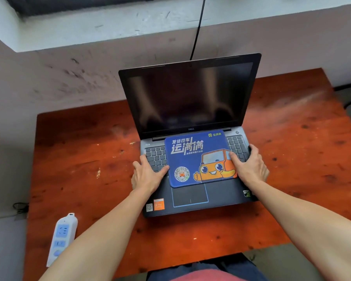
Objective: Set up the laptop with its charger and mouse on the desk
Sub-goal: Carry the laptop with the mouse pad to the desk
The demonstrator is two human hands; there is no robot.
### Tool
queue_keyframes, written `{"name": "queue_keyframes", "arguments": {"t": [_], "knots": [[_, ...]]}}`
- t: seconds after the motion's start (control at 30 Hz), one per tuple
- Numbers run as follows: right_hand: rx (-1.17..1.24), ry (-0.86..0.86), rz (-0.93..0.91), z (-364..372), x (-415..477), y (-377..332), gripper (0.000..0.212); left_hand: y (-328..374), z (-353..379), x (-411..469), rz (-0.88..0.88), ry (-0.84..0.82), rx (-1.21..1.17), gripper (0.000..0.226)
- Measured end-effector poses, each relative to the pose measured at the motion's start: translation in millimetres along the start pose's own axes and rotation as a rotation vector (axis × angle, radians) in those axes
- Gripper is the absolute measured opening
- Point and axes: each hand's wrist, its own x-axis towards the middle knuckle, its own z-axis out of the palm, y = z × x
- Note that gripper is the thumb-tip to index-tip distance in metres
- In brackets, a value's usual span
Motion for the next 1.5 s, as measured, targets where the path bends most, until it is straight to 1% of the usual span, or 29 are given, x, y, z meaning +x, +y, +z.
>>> {"name": "queue_keyframes", "arguments": {"t": [0.13, 0.37, 0.6, 0.7, 0.8, 0.83, 0.87, 0.93, 1.0, 1.07, 1.13, 1.2, 1.27, 1.37, 1.43, 1.5], "knots": [[-0.041, -0.034, -0.023, -4, 3, -1, 0.088, 0, 2, -1, -0.026, 0.021, -0.02, 0.086], [-0.146, -0.091, 0.017, -12, 8, -10, 0.078, 10, 14, -16, -0.078, 0.073, -0.011, 0.074], [-0.199, -0.15, 0.063, -12, 11, -12, 0.077, 15, 16, -25, -0.085, 0.0, 0.051, 0.063], [-0.237, -0.159, 0.063, -15, 7, -11, 0.069, 12, 15, -30, -0.073, -0.005, 0.096, 0.057], [-0.225, -0.058, -0.05, -20, 4, -14, 0.053, 15, 15, -35, 0.02, 0.094, 0.154, 0.046], [-0.192, -0.031, -0.101, -21, 3, -17, 0.049, 18, 16, -34, 0.059, 0.101, 0.134, 0.043], [-0.156, -0.042, -0.142, -21, 1, -22, 0.046, 21, 18, -34, 0.076, 0.084, 0.082, 0.042], [-0.076, -0.144, -0.145, -19, -4, -34, 0.046, 30, 20, -32, 0.036, 0.001, -0.105, 0.042], [0.02, -0.261, -0.054, -11, -10, -42, 0.051, 37, 20, -29, -0.056, -0.037, -0.312, 0.04], [0.13, -0.327, 0.057, -3, -15, -45, 0.054, 41, 20, -27, -0.13, -0.054, -0.428, 0.038], [0.155, -0.323, 0.109, 2, -21, -45, 0.051, 43, 21, -25, -0.165, -0.074, -0.469, 0.036], [0.04, -0.237, 0.074, 3, -24, -44, 0.05, 47, 22, -24, -0.175, -0.072, -0.445, 0.033], [0.007, -0.179, 0.085, 2, -23, -41, 0.052, 50, 24, -24, -0.193, -0.048, -0.434, 0.03], [0.067, -0.217, 0.152, 1, -13, -34, 0.054, 49, 29, -22, -0.263, -0.106, -0.539, 0.027], [0.163, -0.264, 0.174, -3, -5, -26, 0.05, 45, 33, -21, -0.308, -0.13, -0.599, 0.028], [0.22, -0.301, 0.161, -5, -2, -19, 0.045, 43, 34, -24, -0.322, -0.142, -0.643, 0.021]]}}
